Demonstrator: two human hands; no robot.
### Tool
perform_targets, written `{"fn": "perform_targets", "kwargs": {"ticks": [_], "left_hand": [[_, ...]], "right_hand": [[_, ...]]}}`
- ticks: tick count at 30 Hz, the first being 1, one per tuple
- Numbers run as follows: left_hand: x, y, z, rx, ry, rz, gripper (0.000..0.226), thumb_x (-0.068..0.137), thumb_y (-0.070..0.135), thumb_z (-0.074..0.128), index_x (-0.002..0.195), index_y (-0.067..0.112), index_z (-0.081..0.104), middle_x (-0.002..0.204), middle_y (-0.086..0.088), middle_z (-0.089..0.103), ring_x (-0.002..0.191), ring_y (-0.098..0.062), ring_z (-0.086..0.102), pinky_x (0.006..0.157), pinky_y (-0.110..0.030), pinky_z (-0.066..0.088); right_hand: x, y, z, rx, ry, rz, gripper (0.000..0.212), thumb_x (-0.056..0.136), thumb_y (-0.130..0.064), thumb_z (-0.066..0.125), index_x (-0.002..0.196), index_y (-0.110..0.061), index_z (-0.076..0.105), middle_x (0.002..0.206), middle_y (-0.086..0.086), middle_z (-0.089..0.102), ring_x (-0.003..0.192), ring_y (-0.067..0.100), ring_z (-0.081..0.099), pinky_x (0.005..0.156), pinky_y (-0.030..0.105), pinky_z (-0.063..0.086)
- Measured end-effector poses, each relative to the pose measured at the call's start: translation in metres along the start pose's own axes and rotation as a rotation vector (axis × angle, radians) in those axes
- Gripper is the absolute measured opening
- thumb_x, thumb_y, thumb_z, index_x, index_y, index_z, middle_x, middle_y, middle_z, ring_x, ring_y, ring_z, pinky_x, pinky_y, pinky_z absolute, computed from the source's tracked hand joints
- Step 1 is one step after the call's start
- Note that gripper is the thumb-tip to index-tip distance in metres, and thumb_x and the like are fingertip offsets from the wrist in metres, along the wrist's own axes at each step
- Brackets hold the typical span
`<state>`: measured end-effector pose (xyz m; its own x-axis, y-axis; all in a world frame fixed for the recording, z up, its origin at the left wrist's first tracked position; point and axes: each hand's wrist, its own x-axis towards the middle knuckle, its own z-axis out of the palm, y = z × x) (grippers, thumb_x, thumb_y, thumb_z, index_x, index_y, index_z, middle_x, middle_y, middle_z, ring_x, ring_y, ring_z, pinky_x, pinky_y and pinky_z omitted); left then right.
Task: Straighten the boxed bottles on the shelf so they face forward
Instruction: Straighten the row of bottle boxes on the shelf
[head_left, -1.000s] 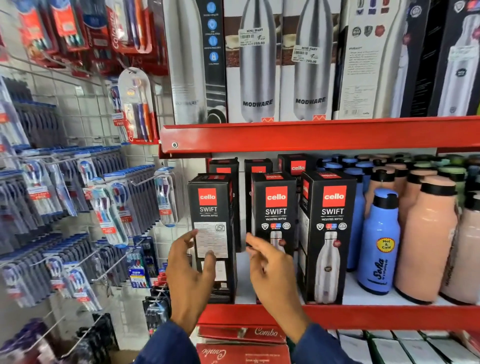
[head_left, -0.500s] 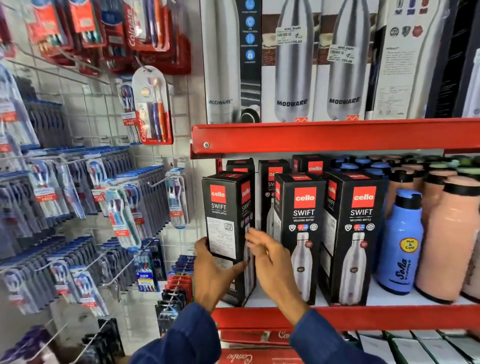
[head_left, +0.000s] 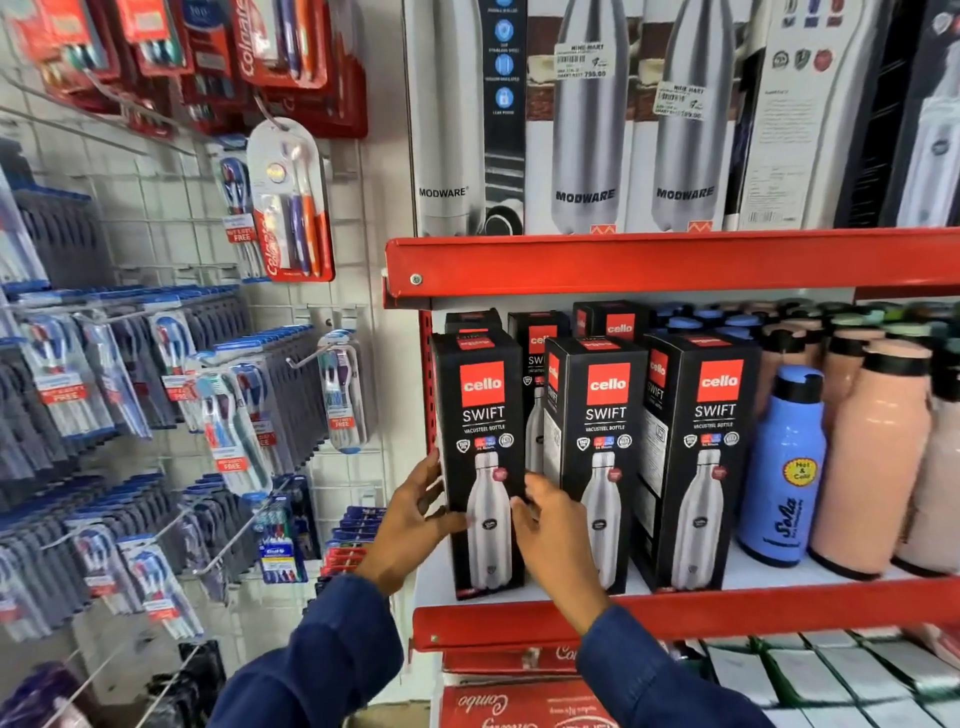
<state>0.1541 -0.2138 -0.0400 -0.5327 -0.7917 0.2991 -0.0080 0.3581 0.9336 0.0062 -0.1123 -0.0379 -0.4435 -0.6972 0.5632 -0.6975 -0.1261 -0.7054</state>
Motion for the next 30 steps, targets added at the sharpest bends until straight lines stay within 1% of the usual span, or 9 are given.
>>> {"fn": "perform_targets", "kwargs": {"ticks": [4, 7, 9, 12, 15, 18, 22, 26, 30], "left_hand": [[-0.002, -0.012, 0.004, -0.011, -0.046, -0.020, 0.083, 0.082, 0.006, 0.074, 0.147, 0.041, 0.036, 0.150, 0.014, 0.049, 0.140, -0.014, 0.045, 0.117, -0.048, 0.037], [-0.001, -0.022, 0.006, 0.002, -0.039, -0.030, 0.080, 0.085, 0.013, 0.073, 0.146, 0.047, 0.033, 0.153, 0.017, 0.043, 0.143, -0.017, 0.041, 0.118, -0.053, 0.034], [-0.003, -0.029, 0.009, 0.006, -0.010, -0.035, 0.079, 0.084, 0.022, 0.074, 0.146, 0.050, 0.032, 0.155, 0.018, 0.040, 0.143, -0.019, 0.040, 0.117, -0.054, 0.035], [-0.017, -0.037, 0.017, -0.018, 0.100, -0.078, 0.075, 0.088, 0.018, 0.071, 0.150, 0.036, 0.032, 0.153, 0.016, 0.036, 0.139, -0.020, 0.043, 0.116, -0.048, 0.038], [-0.030, -0.049, 0.026, 0.035, 0.162, -0.079, 0.065, 0.086, 0.016, 0.073, 0.143, 0.027, 0.044, 0.148, 0.004, 0.050, 0.128, -0.023, 0.056, 0.109, -0.048, 0.048], [-0.039, -0.056, 0.035, 0.053, 0.236, -0.096, 0.055, 0.083, 0.013, 0.076, 0.133, 0.021, 0.053, 0.131, -0.005, 0.066, 0.116, -0.020, 0.065, 0.101, -0.045, 0.054], [-0.046, -0.056, 0.042, 0.108, 0.291, -0.063, 0.052, 0.087, 0.010, 0.072, 0.135, 0.017, 0.055, 0.117, 0.003, 0.073, 0.111, -0.002, 0.067, 0.100, -0.033, 0.055], [-0.054, -0.058, 0.045, 0.201, 0.320, -0.026, 0.051, 0.090, 0.017, 0.069, 0.139, 0.019, 0.054, 0.119, 0.006, 0.071, 0.093, 0.028, 0.056, 0.092, -0.007, 0.049], [-0.062, -0.057, 0.048, 0.275, 0.355, 0.000, 0.051, 0.091, 0.016, 0.068, 0.139, 0.018, 0.054, 0.118, 0.000, 0.074, 0.088, 0.030, 0.056, 0.082, 0.003, 0.045]], "right_hand": [[-0.005, 0.002, 0.003, -0.004, 0.031, 0.035, 0.032, 0.091, -0.013, 0.056, 0.122, -0.013, 0.058, 0.107, 0.007, 0.072, 0.093, 0.011, 0.068, 0.088, 0.024, 0.055], [-0.008, 0.004, 0.002, -0.017, 0.053, 0.052, 0.035, 0.091, -0.013, 0.058, 0.125, -0.008, 0.057, 0.111, 0.011, 0.071, 0.097, 0.013, 0.067, 0.084, 0.015, 0.048], [-0.014, 0.005, 0.001, -0.032, 0.044, 0.032, 0.030, 0.090, -0.012, 0.058, 0.119, -0.006, 0.060, 0.104, 0.013, 0.073, 0.089, 0.011, 0.067, 0.081, 0.019, 0.054], [-0.028, 0.011, 0.000, -0.033, -0.011, 0.042, 0.024, 0.091, -0.012, 0.057, 0.114, -0.008, 0.062, 0.093, 0.017, 0.073, 0.085, 0.022, 0.070, 0.077, 0.036, 0.058], [-0.039, 0.020, 0.003, -0.042, -0.054, 0.078, 0.031, 0.092, -0.012, 0.056, 0.123, -0.010, 0.058, 0.096, 0.017, 0.073, 0.090, 0.023, 0.069, 0.081, 0.036, 0.057], [-0.046, 0.026, 0.005, -0.074, -0.091, 0.107, 0.033, 0.092, -0.011, 0.055, 0.125, -0.009, 0.057, 0.100, 0.016, 0.073, 0.090, 0.022, 0.069, 0.084, 0.033, 0.056], [-0.052, 0.029, 0.006, -0.100, -0.137, 0.130, 0.033, 0.092, -0.011, 0.054, 0.124, -0.008, 0.056, 0.103, 0.018, 0.072, 0.091, 0.024, 0.069, 0.087, 0.041, 0.055], [-0.057, 0.029, 0.004, -0.113, -0.120, 0.110, 0.020, 0.091, -0.011, 0.054, 0.108, -0.006, 0.064, 0.092, 0.015, 0.074, 0.082, 0.021, 0.070, 0.079, 0.040, 0.057], [-0.062, 0.031, 0.002, -0.141, -0.134, 0.076, 0.012, 0.091, -0.012, 0.054, 0.096, -0.009, 0.064, 0.076, 0.010, 0.073, 0.068, 0.016, 0.068, 0.066, 0.037, 0.057]]}}
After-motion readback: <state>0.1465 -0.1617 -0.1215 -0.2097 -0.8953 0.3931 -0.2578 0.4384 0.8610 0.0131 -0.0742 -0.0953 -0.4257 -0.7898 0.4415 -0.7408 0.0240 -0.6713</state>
